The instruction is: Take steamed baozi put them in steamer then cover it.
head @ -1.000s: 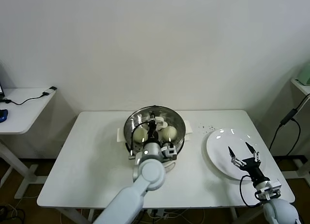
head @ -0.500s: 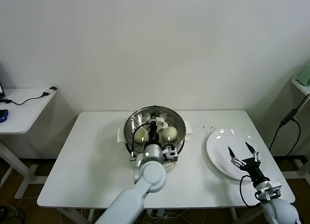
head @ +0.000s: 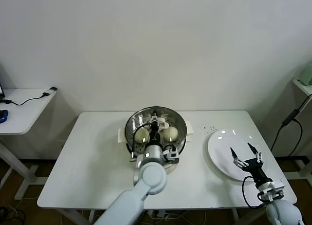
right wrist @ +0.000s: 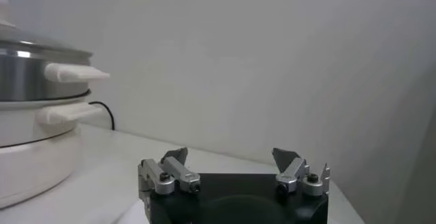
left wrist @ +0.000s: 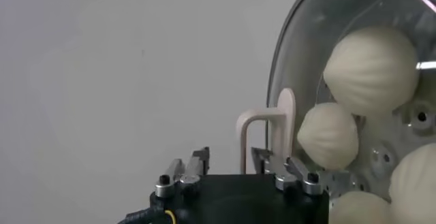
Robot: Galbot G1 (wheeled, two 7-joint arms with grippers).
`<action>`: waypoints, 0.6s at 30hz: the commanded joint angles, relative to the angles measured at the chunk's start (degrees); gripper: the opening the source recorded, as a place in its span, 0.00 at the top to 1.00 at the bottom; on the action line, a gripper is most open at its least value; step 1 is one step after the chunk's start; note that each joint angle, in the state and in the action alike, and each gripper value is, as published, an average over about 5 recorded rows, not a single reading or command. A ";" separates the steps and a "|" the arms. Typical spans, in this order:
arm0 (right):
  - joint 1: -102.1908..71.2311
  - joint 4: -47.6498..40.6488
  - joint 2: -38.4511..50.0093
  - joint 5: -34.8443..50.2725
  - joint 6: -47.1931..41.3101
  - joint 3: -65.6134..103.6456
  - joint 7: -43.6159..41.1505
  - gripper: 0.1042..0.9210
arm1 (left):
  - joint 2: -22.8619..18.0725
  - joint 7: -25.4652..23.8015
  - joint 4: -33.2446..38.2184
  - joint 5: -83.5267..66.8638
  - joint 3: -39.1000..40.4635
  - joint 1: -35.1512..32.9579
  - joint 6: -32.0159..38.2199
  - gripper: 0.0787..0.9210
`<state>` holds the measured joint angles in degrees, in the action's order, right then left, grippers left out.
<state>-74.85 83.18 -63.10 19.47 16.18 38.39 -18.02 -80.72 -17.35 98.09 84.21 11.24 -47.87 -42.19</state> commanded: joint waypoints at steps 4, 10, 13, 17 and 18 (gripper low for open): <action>-0.12 0.26 -0.21 -0.37 -0.28 0.03 0.06 0.12 | 5.15 -1.09 10.63 -3.91 0.31 -2.65 -2.19 0.37; -0.66 1.54 -0.59 -1.00 -1.91 0.29 0.92 0.12 | 9.43 1.57 16.73 -8.89 -1.89 -6.91 -0.97 0.18; -1.07 2.64 -0.96 -1.73 -3.22 0.61 1.64 0.12 | 11.88 5.32 19.44 -13.99 -4.02 -10.32 0.92 0.13; -1.50 3.97 -1.33 -2.55 -4.13 0.84 1.77 0.12 | 13.53 12.95 21.49 -22.93 -8.94 -14.55 6.88 0.12; -1.60 4.30 -1.39 -3.00 -4.22 0.88 1.79 0.12 | 13.77 14.51 21.91 -25.72 -10.60 -15.44 8.93 0.12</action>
<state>-75.93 85.17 -64.11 18.13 13.96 38.93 -17.07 -72.48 -14.48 111.74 75.36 8.61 -54.50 -42.20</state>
